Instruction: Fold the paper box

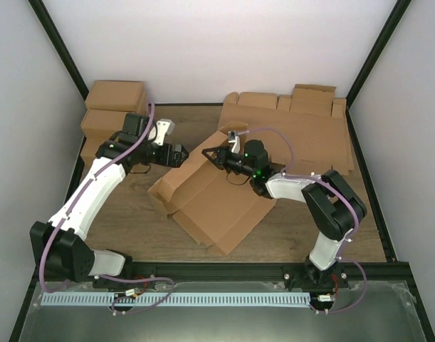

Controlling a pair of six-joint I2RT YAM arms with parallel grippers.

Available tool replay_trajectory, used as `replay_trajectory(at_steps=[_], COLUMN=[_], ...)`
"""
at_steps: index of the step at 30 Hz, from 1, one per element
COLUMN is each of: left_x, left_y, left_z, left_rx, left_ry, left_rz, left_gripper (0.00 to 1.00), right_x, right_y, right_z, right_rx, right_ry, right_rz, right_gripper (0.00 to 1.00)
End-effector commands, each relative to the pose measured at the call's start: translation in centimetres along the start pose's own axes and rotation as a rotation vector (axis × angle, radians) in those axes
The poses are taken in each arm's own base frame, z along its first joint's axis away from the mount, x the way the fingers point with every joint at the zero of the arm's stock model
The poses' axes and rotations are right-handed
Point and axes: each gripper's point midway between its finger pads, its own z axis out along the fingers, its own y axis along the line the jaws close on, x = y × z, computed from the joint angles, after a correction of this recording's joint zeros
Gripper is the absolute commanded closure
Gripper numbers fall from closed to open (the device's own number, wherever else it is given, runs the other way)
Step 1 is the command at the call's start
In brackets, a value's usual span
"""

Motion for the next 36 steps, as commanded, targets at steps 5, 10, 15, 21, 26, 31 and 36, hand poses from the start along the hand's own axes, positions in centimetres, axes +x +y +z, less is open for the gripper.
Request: replay_trajectory(at_steps=[5, 10, 15, 21, 26, 31, 36], left_x=[-0.2, 0.0, 1.2, 1.9, 2.6, 2.4, 2.6], left_y=[-1.6, -1.9, -1.2, -1.3, -1.5, -1.7, -1.3], left_z=[1.4, 2.4, 4.0, 4.7, 5.8, 5.7, 5.7], left_rx=[0.01, 0.042, 0.038, 0.062, 0.103, 0.111, 0.085], left_ry=[0.002, -0.003, 0.047, 0.059, 0.098, 0.093, 0.098], left_rz=[0.173, 0.175, 0.154, 0.157, 0.142, 0.145, 0.154], left_gripper=[0.0, 0.0, 0.0, 0.02, 0.07, 0.1, 0.11], right_x=[0.0, 0.2, 0.6, 0.8, 1.1, 1.1, 0.4], right_y=[-0.4, -0.7, -1.2, -1.5, -1.6, -1.6, -1.5], right_z=[1.0, 1.0, 1.0, 1.3, 1.6, 1.4, 0.7], right_rx=[0.031, 0.035, 0.043, 0.046, 0.047, 0.051, 0.109], right_ry=[0.045, 0.056, 0.063, 0.072, 0.076, 0.077, 0.046], right_rz=[-0.056, -0.066, -0.067, -0.067, -0.066, -0.073, -0.131], right_gripper=[0.96, 0.94, 0.94, 0.93, 0.92, 0.86, 0.72])
